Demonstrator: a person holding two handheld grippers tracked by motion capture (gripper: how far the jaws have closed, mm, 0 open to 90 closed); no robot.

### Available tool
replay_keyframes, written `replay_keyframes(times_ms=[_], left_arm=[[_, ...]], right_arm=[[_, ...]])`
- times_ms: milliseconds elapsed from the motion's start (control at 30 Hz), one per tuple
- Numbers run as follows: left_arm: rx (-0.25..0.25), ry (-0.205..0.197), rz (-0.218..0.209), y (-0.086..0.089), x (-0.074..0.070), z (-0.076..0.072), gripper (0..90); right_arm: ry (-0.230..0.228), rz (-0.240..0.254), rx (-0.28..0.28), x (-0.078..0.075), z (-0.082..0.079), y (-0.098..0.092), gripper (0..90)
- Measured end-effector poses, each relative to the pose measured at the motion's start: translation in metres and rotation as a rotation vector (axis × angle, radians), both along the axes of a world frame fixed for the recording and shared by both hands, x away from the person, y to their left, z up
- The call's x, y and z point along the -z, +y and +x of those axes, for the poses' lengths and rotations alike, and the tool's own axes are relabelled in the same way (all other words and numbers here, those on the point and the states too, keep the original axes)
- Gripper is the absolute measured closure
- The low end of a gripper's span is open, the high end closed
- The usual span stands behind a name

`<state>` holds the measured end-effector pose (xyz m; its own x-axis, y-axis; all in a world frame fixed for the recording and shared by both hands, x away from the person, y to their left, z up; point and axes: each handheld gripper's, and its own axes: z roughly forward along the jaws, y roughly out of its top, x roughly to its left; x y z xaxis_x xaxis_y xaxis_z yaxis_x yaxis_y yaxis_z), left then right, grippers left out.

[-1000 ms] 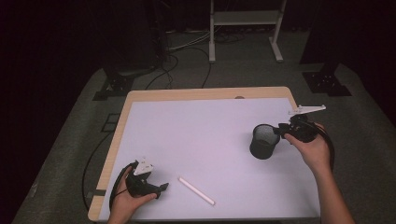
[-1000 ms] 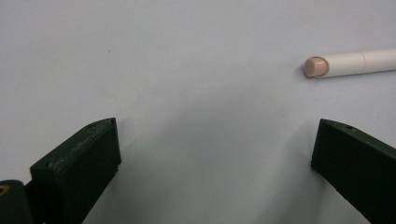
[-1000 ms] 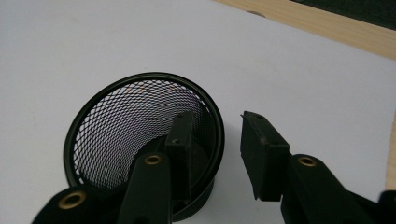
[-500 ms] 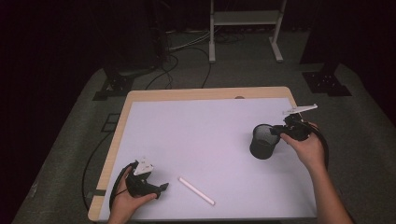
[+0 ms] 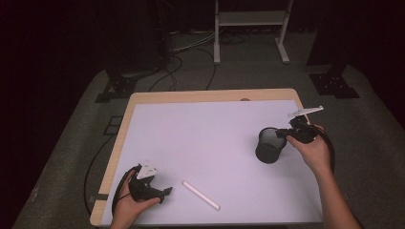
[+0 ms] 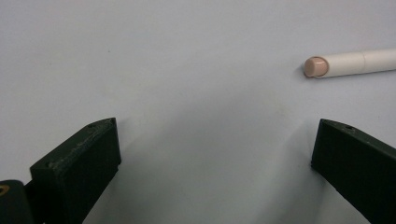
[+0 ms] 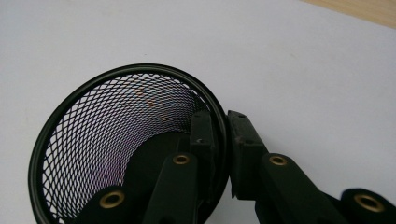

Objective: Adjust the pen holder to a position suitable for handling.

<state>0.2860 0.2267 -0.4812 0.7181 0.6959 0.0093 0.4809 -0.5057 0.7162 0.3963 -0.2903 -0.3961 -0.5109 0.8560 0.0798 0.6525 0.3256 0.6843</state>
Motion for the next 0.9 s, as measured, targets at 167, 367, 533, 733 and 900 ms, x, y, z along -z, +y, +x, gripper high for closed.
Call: replay_keyframes(times_ms=[167,367,533,733,900], left_arm=[[0.0,0.0,0.0,0.0,0.0,0.0,0.4],[-0.002,0.002,-0.002,0.0,0.0,0.0,0.4],[-0.002,0.002,-0.002,0.0,0.0,0.0,0.4],[0.002,0.001,0.004,0.0,0.0,0.0,0.4],[0.002,0.001,0.004,0.0,0.0,0.0,0.4]], right_arm=[[0.013,0.018,-0.006,-0.002,-0.001,0.0,81.3],[0.014,0.037,-0.024,-0.005,-0.002,0.0,81.9],[-0.004,0.03,-0.027,-0.011,-0.004,0.002,82.1],[-0.021,0.045,-0.036,-0.021,-0.006,0.006,82.2],[-0.03,0.05,-0.053,-0.028,-0.006,0.015,82.2]])
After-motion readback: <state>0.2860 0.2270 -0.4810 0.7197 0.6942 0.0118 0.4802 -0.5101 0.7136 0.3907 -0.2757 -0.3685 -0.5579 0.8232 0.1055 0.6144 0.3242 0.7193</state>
